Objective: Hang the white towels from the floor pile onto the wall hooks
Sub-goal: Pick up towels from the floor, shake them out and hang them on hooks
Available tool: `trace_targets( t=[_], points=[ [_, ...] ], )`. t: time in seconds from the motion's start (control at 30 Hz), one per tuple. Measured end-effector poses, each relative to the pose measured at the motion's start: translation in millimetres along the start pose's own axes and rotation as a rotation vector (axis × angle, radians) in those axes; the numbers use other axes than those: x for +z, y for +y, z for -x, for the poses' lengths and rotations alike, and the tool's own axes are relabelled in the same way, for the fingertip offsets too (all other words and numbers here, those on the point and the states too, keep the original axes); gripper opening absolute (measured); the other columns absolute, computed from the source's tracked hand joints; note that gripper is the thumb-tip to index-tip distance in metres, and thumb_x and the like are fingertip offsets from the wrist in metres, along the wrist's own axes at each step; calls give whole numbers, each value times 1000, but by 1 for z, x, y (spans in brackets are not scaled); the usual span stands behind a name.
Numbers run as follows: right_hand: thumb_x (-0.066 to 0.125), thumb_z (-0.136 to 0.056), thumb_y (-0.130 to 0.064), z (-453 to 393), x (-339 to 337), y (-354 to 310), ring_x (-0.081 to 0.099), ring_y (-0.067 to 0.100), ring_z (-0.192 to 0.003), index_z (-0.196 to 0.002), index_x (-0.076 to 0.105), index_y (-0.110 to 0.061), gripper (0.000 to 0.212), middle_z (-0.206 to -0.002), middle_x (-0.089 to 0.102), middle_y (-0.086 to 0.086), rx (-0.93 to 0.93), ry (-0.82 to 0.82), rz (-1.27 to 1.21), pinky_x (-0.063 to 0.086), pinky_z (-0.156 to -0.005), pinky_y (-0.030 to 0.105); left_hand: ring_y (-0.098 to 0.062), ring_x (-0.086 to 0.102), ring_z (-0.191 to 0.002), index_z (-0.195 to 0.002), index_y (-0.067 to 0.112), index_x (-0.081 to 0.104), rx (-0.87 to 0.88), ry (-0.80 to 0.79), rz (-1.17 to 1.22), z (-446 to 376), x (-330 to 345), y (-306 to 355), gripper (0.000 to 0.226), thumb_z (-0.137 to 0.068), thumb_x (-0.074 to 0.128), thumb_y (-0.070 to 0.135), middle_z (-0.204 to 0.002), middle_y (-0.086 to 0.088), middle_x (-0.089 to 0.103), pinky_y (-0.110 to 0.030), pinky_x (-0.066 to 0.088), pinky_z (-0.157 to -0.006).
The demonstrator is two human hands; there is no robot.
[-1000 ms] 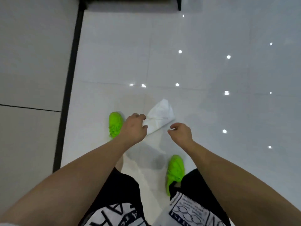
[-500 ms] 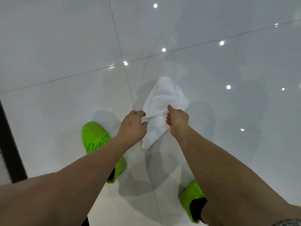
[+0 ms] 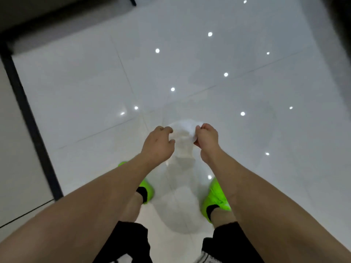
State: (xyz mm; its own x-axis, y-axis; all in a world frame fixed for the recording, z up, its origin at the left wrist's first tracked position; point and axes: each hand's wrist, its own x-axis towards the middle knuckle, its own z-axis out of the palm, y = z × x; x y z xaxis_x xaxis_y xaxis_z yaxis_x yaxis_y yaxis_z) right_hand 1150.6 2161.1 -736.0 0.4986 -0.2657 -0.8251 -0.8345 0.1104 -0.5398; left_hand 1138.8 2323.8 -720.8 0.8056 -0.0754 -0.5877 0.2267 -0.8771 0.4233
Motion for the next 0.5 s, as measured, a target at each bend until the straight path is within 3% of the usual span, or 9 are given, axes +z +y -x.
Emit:
trace_targets(
  t=[0.07,0.13,0.23,0.3,0.33,0.4,0.5],
  points=[
    [49,-90,-9,54,-36,-54,40,26,-74,-82,52,-12,9,-81,44,10,-19,-61,-46,44,-67,38,-27,51,-117,-140,23,44,94,11,-34,22,-51,60,48,-93,52,27,-137,-7,47,-29,37,-89],
    [50,-91,-11,103,-74,-113,53,26,-74,-89,62,-12,12,-84,60,9,-54,-133,-67,47,-67,34,-25,46,-125,-147,26,33,210,7,-62,41,-101,127,61,-90,54,23,-144,-4,41,-31,38,-95],
    [52,-88,-13,162,-135,-190,65,23,-79,-95,68,-11,18,-91,70,7,-162,-230,-30,49,-70,32,-22,40,-133,-148,30,30,389,11,-102,67,-159,227,73,-80,56,30,-148,2,41,-36,38,-104],
    [55,-83,-18,197,-186,-237,67,23,-79,-88,70,-15,16,-88,72,6,-245,-257,-19,49,-69,30,-23,53,-118,-135,31,47,479,76,-165,87,-189,297,57,-79,56,27,-128,3,59,-34,46,-90],
    [60,-82,-27,212,-209,-255,69,23,-81,-85,72,-16,16,-89,74,5,-279,-254,-8,49,-70,30,-24,59,-104,-118,30,58,494,116,-175,95,-200,325,41,-79,54,24,-109,3,67,-31,47,-78],
    [72,-76,-51,242,-263,-288,71,20,-79,-78,73,-20,31,-85,74,1,-402,-213,47,50,-71,31,-25,61,-85,-89,26,64,519,179,-164,117,-217,387,21,-77,48,19,-81,4,66,-27,42,-60],
    [84,-56,-60,278,-345,-321,57,12,-65,-71,63,-22,46,-70,60,-6,-615,-73,276,39,-60,26,-22,61,-83,-89,29,68,600,291,-177,148,-239,474,31,-75,44,14,-83,4,67,-28,43,-63]
  ],
)
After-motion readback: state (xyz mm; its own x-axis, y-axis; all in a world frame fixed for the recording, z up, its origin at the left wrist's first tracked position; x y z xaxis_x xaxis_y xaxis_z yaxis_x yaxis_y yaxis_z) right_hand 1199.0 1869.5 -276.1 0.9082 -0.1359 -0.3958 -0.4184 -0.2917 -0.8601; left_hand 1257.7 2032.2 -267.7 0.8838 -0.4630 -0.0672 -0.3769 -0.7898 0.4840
